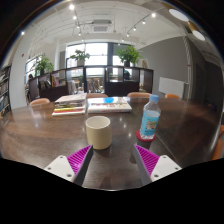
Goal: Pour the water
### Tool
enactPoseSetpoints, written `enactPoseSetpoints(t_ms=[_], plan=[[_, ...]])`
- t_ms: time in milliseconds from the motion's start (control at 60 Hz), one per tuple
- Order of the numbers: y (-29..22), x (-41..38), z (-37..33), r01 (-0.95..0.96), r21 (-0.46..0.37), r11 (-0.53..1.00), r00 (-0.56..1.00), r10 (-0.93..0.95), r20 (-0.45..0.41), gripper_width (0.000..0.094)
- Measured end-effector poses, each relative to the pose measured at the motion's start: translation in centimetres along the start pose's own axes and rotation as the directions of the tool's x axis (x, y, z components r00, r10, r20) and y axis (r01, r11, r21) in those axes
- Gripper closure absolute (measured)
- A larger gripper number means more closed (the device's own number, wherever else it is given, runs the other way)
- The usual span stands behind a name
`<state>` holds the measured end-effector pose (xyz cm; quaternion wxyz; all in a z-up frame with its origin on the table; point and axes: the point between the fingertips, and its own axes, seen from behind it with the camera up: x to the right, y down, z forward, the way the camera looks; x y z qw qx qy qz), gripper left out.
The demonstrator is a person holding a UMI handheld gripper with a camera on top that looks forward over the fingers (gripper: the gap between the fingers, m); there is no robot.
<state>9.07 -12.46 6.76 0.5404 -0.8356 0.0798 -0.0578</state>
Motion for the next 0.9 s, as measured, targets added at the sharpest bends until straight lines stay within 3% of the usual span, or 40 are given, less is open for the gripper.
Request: enactPoseSetpoints(t_ms=[300, 900], plan=[[-4.4, -11.6, -6.6, 0.002, 0.107, 0.994, 0.984, -0.021, 0.178, 0.0114], [-3.8, -19.4, -11.3, 0.095, 0.136, 0.986, 0.965, -0.125, 0.231, 0.0109]])
